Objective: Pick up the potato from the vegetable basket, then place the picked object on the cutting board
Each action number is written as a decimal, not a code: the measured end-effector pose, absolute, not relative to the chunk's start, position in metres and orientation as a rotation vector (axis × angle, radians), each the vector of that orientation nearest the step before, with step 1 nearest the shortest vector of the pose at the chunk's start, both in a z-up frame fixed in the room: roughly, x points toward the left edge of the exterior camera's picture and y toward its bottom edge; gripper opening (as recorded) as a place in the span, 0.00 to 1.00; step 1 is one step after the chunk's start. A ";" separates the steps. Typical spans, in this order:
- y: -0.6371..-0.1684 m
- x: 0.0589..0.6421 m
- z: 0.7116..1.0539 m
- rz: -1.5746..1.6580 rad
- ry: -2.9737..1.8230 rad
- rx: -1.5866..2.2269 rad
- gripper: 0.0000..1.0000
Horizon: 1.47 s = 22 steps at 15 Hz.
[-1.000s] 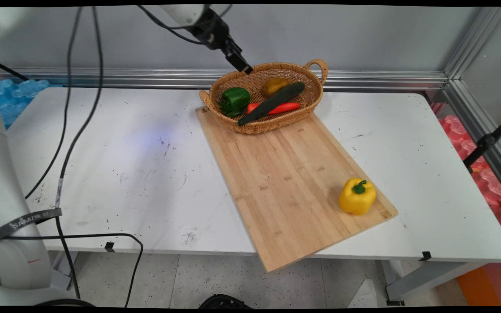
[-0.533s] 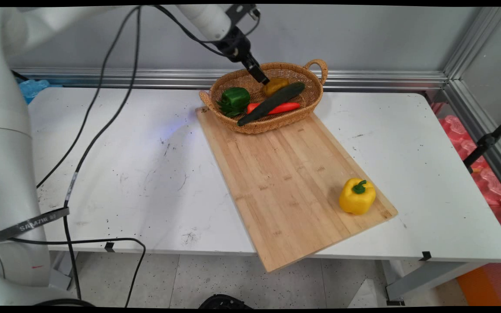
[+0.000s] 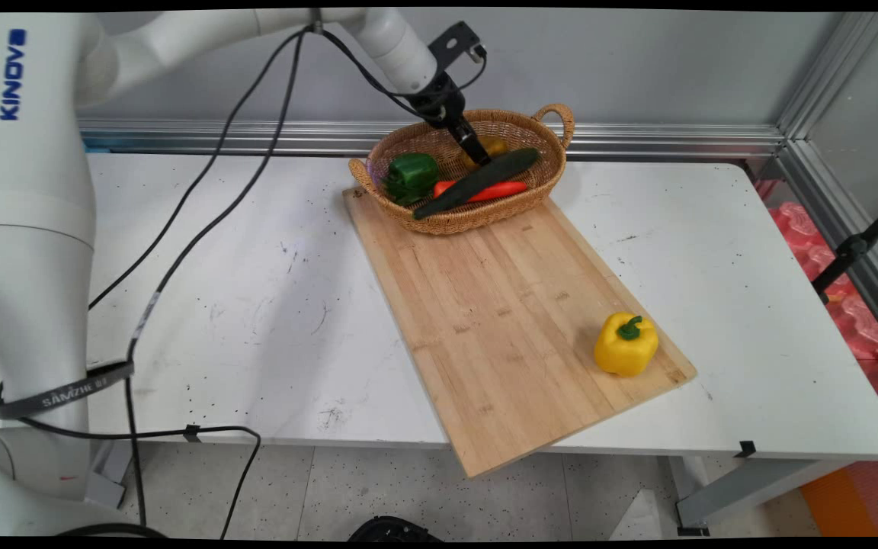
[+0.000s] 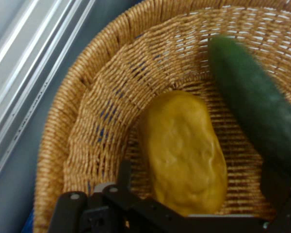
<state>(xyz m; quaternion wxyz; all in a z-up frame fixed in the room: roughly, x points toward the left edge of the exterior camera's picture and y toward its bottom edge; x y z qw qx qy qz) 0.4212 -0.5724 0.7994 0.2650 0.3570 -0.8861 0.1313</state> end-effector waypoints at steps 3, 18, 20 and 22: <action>-0.581 0.413 0.790 0.348 -2.404 0.972 1.00; -0.575 0.413 0.806 0.411 -2.447 0.958 0.00; -0.563 0.417 0.826 0.429 -2.444 0.955 0.00; -0.553 0.419 0.844 0.444 -2.440 0.949 0.00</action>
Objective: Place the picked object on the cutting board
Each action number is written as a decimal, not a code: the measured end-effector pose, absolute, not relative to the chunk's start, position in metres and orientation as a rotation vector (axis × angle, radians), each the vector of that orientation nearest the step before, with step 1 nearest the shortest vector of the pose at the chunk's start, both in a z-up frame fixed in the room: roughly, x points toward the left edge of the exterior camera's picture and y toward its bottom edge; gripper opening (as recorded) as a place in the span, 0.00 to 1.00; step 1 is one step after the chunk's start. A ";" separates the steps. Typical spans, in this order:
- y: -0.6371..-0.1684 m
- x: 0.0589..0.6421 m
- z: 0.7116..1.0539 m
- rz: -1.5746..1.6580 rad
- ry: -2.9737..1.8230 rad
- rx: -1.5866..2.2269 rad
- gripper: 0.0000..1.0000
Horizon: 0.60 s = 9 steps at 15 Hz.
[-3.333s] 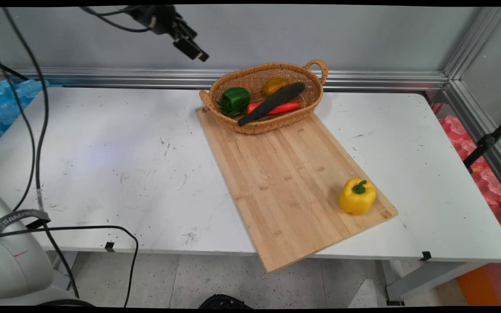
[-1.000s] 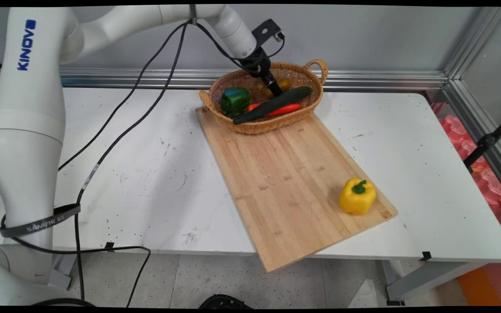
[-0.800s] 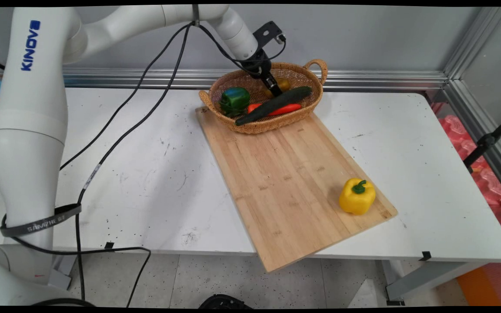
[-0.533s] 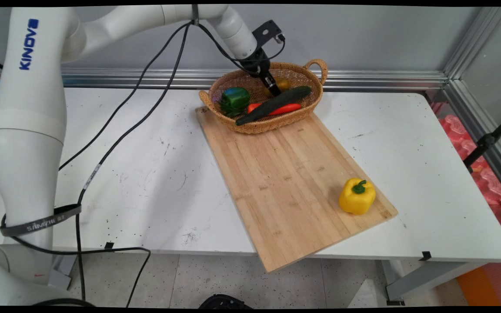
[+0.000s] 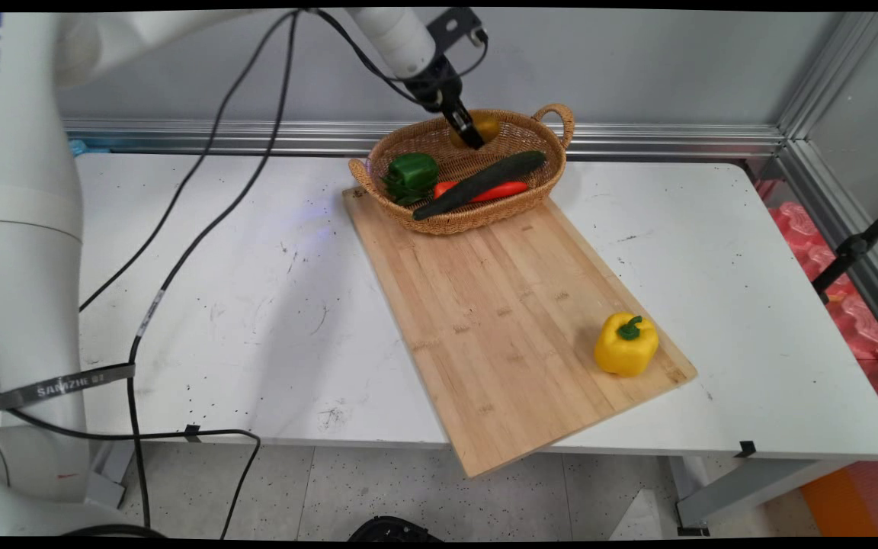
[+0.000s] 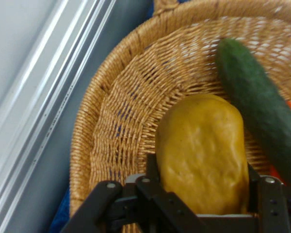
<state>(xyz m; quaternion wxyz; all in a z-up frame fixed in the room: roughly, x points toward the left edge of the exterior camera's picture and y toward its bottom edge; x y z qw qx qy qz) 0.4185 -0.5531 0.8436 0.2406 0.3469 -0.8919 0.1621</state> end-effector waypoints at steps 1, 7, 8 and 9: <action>-0.544 0.420 0.859 0.457 -2.435 0.946 0.00; -0.500 0.421 0.918 0.484 -2.401 0.949 0.00; -0.493 0.420 0.925 0.484 -2.394 0.953 0.00; -0.483 0.418 0.934 0.480 -2.380 0.967 0.00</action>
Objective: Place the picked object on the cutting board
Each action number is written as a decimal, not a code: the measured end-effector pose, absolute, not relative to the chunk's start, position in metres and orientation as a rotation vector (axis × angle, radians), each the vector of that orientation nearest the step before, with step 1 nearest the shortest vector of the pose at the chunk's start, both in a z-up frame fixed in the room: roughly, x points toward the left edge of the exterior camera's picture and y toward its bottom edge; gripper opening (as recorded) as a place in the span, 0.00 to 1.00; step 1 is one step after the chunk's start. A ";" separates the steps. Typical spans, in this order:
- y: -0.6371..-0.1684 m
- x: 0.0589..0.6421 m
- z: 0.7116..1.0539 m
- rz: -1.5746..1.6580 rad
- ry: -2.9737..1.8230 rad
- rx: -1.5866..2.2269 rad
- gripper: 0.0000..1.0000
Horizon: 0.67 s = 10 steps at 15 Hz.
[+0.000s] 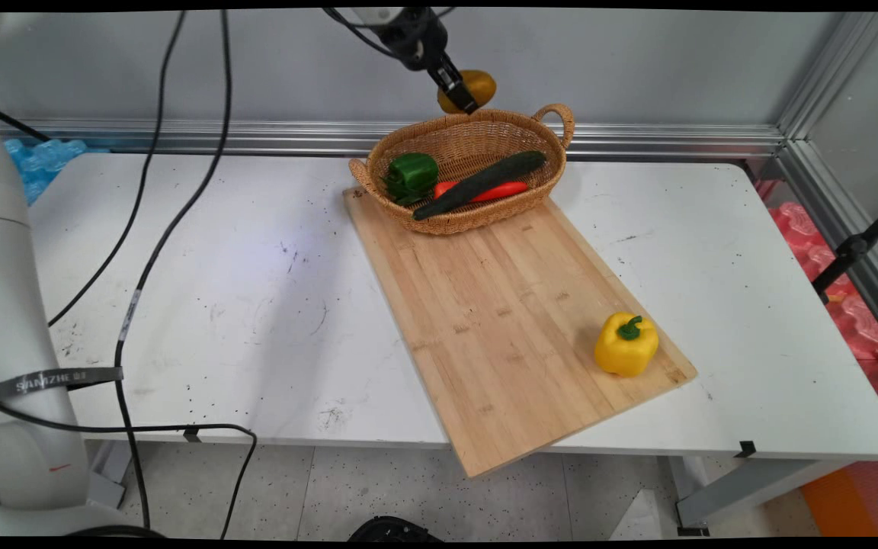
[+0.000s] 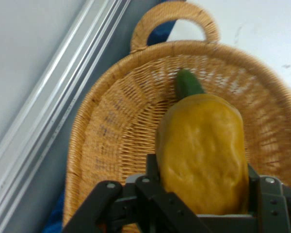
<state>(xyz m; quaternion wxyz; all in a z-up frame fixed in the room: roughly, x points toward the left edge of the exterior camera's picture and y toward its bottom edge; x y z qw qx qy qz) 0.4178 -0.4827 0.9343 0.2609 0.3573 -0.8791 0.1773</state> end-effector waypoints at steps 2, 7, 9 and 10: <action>-0.461 0.412 0.948 0.460 -2.348 1.009 0.00; -0.414 0.387 0.954 0.381 -2.292 1.088 0.00; -0.401 0.377 0.953 0.358 -2.277 1.111 0.00; -0.395 0.371 0.951 0.347 -2.268 1.126 0.00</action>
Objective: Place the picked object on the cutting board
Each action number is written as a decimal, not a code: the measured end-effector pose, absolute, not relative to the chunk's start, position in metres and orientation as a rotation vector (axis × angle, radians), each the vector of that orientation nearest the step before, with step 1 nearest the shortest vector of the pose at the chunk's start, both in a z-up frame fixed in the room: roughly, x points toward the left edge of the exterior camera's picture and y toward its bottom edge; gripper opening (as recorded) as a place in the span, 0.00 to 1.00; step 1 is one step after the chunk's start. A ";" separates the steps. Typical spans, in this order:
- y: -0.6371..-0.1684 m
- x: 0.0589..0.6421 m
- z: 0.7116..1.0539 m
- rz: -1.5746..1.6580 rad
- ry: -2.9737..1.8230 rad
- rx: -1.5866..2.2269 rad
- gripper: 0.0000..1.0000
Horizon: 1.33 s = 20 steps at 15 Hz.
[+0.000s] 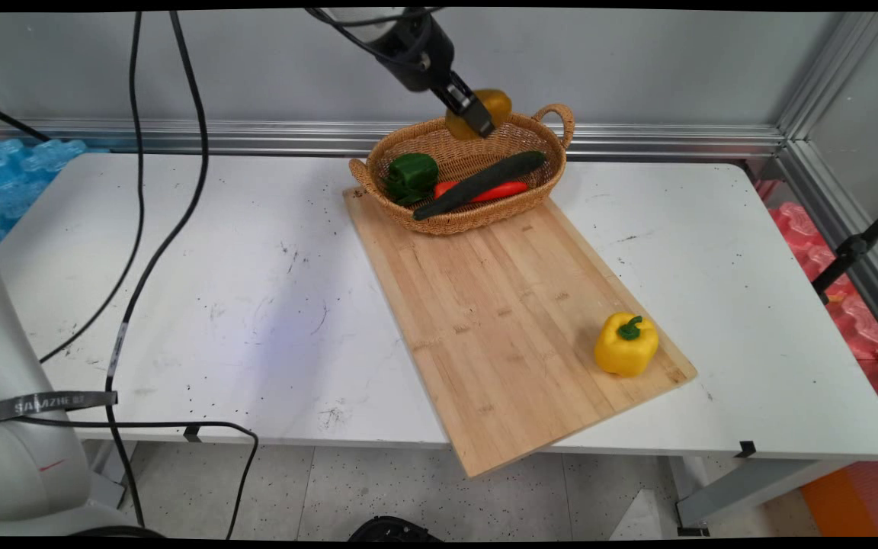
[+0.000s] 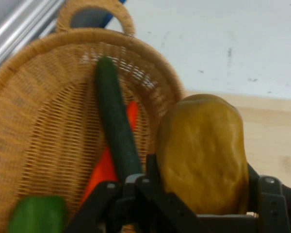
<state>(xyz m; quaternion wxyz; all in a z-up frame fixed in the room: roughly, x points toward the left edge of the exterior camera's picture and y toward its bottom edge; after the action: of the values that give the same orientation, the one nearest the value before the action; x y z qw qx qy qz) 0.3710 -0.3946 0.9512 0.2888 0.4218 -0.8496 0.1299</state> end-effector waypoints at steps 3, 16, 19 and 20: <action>-0.383 0.355 0.946 0.325 -2.244 1.162 0.00; -0.375 0.267 0.881 0.271 -2.320 1.108 0.00; -0.384 0.253 0.861 0.271 -2.395 1.012 0.00; -0.387 0.249 0.856 0.271 -2.417 0.980 0.00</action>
<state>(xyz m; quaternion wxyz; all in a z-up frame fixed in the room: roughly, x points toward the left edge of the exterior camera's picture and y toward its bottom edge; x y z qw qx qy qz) 0.2487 -0.3874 0.8555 0.2568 0.3612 -0.8909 0.0997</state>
